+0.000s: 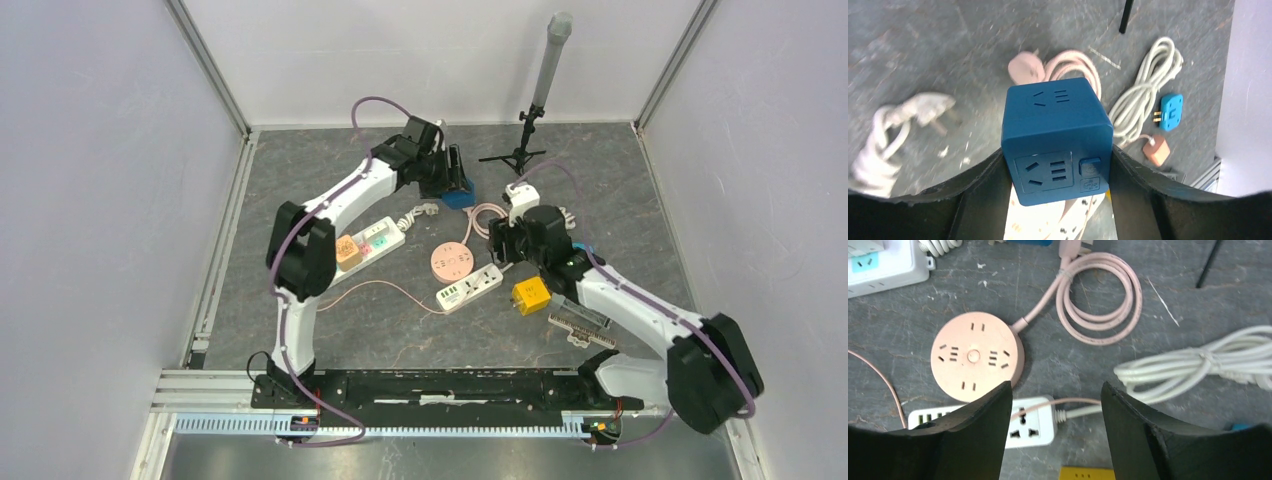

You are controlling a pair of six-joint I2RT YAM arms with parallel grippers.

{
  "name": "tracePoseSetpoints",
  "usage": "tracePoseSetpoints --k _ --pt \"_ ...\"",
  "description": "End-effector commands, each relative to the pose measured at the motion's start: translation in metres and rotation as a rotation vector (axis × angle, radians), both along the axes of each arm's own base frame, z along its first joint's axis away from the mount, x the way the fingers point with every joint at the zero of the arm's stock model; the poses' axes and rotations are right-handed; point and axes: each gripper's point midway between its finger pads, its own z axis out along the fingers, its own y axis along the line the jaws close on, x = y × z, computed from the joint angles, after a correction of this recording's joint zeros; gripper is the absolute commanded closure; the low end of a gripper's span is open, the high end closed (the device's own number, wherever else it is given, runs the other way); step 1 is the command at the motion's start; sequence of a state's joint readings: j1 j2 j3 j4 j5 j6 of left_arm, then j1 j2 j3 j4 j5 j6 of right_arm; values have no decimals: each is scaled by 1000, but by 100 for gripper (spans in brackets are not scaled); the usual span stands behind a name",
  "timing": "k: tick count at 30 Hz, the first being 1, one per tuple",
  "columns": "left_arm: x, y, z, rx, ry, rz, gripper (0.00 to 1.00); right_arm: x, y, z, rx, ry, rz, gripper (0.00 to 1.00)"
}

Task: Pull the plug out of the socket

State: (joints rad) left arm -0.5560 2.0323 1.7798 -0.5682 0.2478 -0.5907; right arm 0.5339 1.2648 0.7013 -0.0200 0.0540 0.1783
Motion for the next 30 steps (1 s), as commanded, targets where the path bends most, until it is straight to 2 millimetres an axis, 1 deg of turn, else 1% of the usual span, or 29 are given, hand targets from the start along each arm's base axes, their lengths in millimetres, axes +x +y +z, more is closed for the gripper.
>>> tracePoseSetpoints --k 1,3,5,7,10,14,18,23,26,29,30 --pt "42 -38 19 -168 -100 13 66 -17 -25 -5 7 -16 -94 29" --pt "59 -39 14 -162 -136 54 63 -26 -30 -8 17 -13 -102 29" --pt "73 -36 16 -172 -184 78 62 -34 -36 -11 23 -8 -117 28" --pt "84 -33 19 -186 -223 100 59 -40 -39 -15 34 0 -132 29" --pt "96 -25 15 -189 -251 124 56 -47 -38 -16 65 5 -125 27" --pt "107 -14 1 -221 -216 147 51 -53 -26 -14 113 -4 -56 23" --pt "114 -10 -21 -260 -156 130 47 -49 -21 -5 145 -49 -32 21" --pt "108 -2 -47 -183 -127 97 40 -43 -35 -8 100 -38 -119 18" --pt "105 8 -60 -117 -117 103 31 -43 -36 -6 107 -43 -133 17" --pt "104 23 -63 -36 -128 130 15 -43 -35 -4 126 -48 -142 17" --pt "105 28 -59 -11 -146 140 2 -43 -35 -4 129 -48 -142 16"
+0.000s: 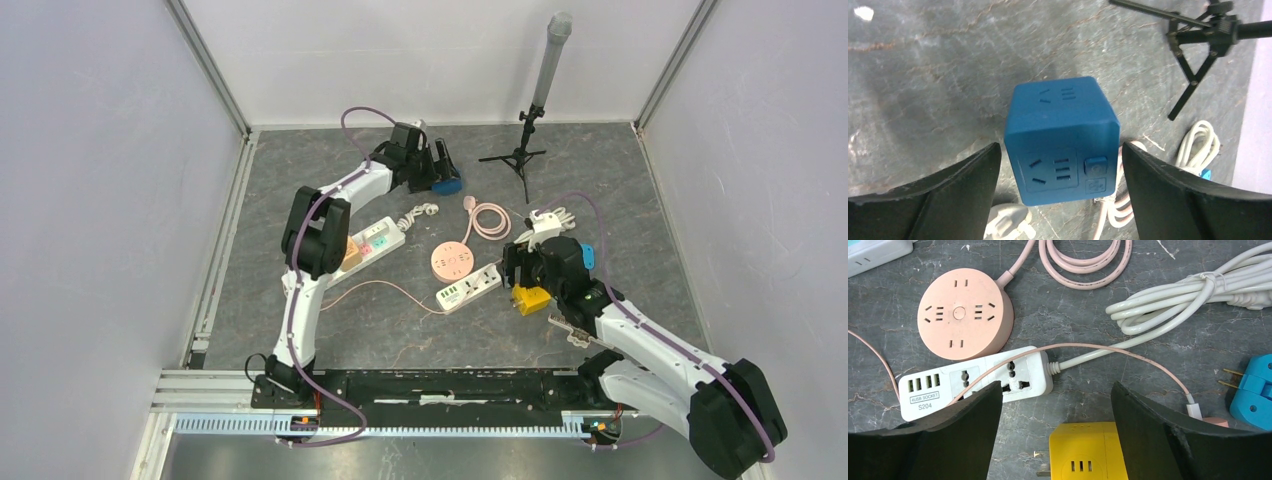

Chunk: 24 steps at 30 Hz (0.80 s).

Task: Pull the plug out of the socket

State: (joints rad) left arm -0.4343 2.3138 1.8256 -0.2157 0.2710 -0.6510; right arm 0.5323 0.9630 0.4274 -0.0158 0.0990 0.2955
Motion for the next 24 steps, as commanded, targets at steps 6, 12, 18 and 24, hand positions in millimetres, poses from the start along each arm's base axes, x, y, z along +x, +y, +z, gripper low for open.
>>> tracePoseSetpoints --k 6,12,18,24 --pt "0 44 73 199 -197 73 0 9 3 20 41 -50 -20 9" --pt "-22 69 150 213 -324 122 0 7 19 33 105 -81 42 2" --pt "-76 106 206 194 -360 212 0 3 70 55 200 -116 171 10" --pt "-153 163 209 229 -350 330 0 7 135 80 246 -153 237 11"
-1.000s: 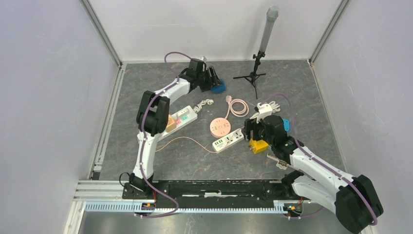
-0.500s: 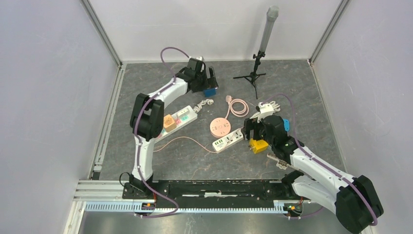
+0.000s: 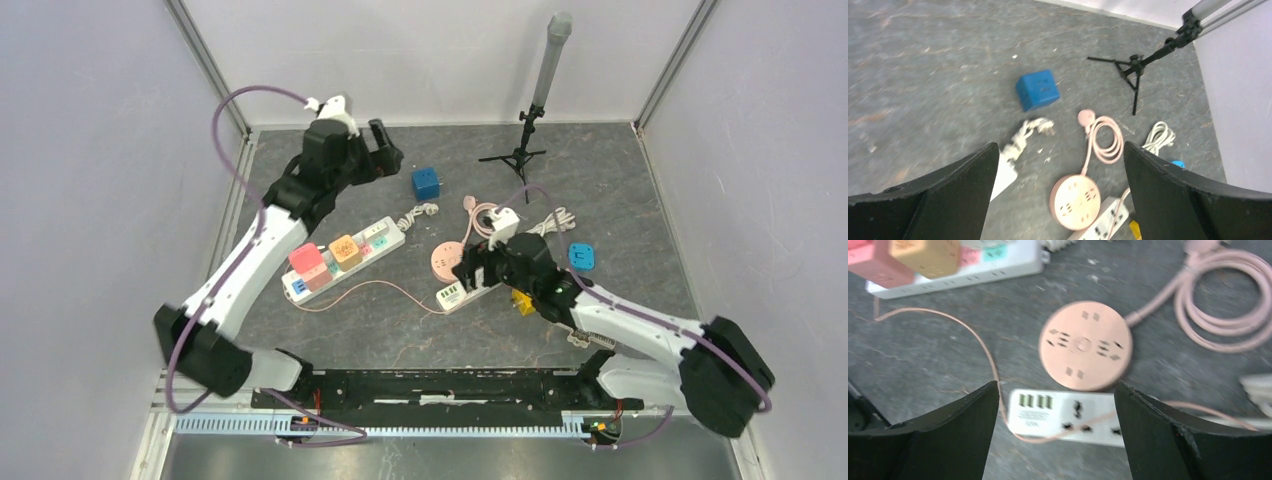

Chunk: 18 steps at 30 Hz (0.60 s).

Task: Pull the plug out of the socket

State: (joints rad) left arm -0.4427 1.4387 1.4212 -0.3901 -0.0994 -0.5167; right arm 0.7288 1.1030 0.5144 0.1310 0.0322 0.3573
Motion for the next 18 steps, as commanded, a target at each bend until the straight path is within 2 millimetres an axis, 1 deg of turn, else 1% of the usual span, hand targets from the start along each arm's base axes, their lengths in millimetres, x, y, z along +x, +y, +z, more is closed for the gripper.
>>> tracePoseSetpoints --k 1,3,5,6,7,8,9,11,12,13,15,18 --pt "-53 50 -24 51 52 137 0 21 58 54 133 -107 -10 11" --pt "-78 71 -31 52 38 187 0 25 84 61 142 -121 -12 12" --pt "-97 84 -40 48 37 216 0 32 107 56 126 -101 -53 13" --pt "-107 90 -44 38 45 230 0 35 119 58 130 -96 -74 13" --pt "-115 92 -53 34 63 233 0 39 128 53 122 -81 -111 14" --pt "-123 93 -61 28 79 228 0 43 138 54 123 -65 -153 14" --pt "-129 94 -68 24 95 220 0 48 145 48 105 -51 -198 14" --pt "-140 99 -77 32 121 223 0 61 159 47 127 -8 -304 13" --pt "-145 102 -79 38 128 228 0 66 162 41 125 6 -344 13" --pt "-148 105 -76 41 121 231 0 71 166 39 147 18 -387 13" --pt "-154 112 -68 50 87 242 0 80 173 37 193 33 -451 13" --pt "-159 124 -55 65 40 270 0 91 184 26 235 67 -534 14"
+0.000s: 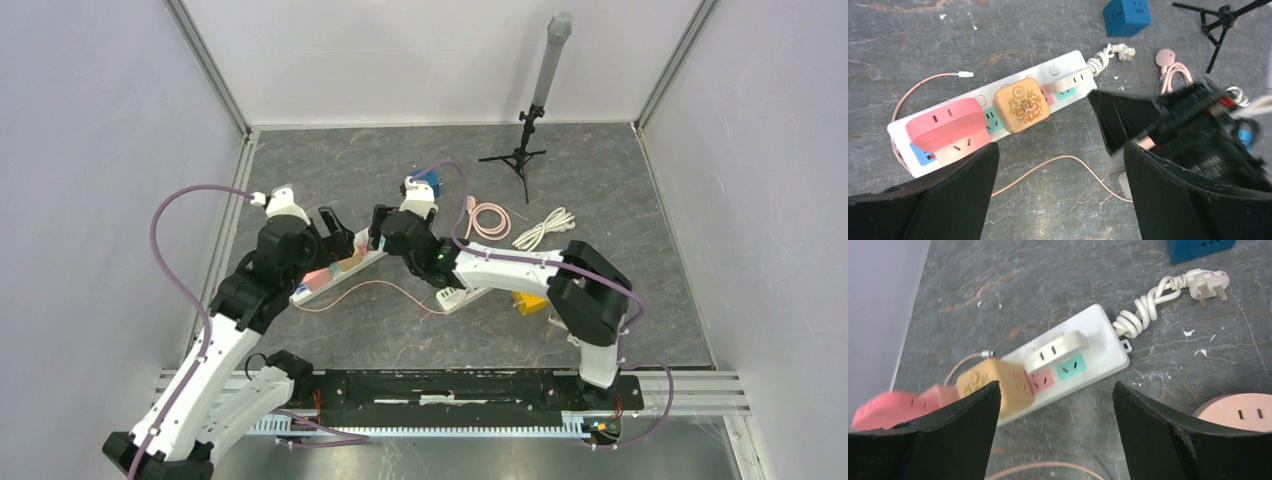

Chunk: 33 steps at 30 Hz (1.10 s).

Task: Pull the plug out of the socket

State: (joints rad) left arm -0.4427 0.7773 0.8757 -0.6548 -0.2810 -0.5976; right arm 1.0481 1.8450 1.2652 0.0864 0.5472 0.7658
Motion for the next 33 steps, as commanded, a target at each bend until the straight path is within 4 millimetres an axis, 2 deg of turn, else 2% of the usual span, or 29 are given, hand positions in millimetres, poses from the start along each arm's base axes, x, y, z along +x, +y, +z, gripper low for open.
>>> tracePoseSetpoints --k 1,4,9,15,19,21,23,25,27,33 --pt "-7 21 24 7 -89 77 0 26 5 -3 116 42 -238 15" --pt "-11 20 27 -19 -103 71 0 32 13 -22 127 100 -298 16" --pt "-14 14 18 -17 -79 27 0 42 23 -31 215 102 -354 18" --pt "-15 13 11 -17 -63 22 0 48 24 -55 263 166 -402 34" --pt "-13 11 9 -20 -52 23 0 52 21 -62 279 198 -398 43" --pt "-11 9 6 -21 -41 27 0 53 17 -64 294 212 -402 42" --pt "-9 8 3 -24 -33 30 0 55 15 -61 316 207 -393 33" --pt "-7 8 1 -27 -27 37 0 62 19 -54 344 191 -363 27" --pt "-5 9 0 -26 -25 49 0 66 23 -55 348 201 -343 25" --pt "-1 12 -4 -12 -17 81 0 65 26 -65 361 249 -310 42"
